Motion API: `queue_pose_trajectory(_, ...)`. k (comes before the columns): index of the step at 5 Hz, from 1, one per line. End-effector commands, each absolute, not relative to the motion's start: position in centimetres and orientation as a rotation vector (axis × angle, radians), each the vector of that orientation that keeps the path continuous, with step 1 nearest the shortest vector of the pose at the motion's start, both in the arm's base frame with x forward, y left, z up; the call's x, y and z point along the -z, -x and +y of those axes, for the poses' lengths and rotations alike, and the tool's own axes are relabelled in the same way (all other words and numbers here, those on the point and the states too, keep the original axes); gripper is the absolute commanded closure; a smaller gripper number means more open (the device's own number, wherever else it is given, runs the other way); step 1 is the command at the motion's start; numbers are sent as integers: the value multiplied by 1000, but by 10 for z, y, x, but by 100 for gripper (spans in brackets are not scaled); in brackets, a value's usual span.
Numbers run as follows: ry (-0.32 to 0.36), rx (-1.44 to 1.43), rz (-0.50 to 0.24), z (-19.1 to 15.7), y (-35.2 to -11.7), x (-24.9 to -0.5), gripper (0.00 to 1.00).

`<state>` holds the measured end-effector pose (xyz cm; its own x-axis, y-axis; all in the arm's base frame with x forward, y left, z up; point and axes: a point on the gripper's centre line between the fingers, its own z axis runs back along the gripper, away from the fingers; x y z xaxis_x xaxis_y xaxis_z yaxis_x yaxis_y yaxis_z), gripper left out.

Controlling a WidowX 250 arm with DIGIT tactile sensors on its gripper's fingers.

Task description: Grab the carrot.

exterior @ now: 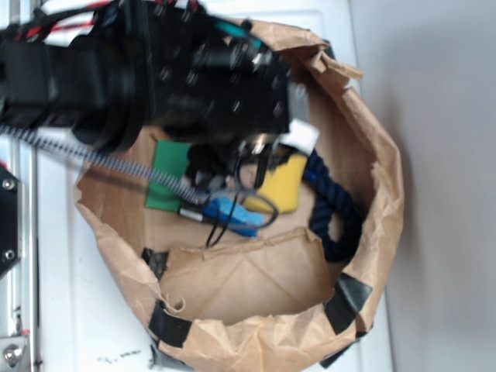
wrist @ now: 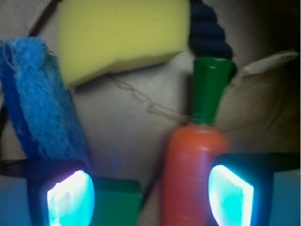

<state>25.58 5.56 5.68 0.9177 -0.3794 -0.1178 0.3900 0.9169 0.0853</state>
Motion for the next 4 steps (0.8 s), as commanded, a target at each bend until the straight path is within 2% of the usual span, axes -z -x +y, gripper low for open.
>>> queue_pose_trajectory(1, -115, 390, 64, 73, -262, -72, 0)
queue_pose_trajectory(3, -60, 365, 45, 90, -254, -77, 0)
queue_pose_trajectory(4, -43, 340, -15, 96, -248, -65, 0)
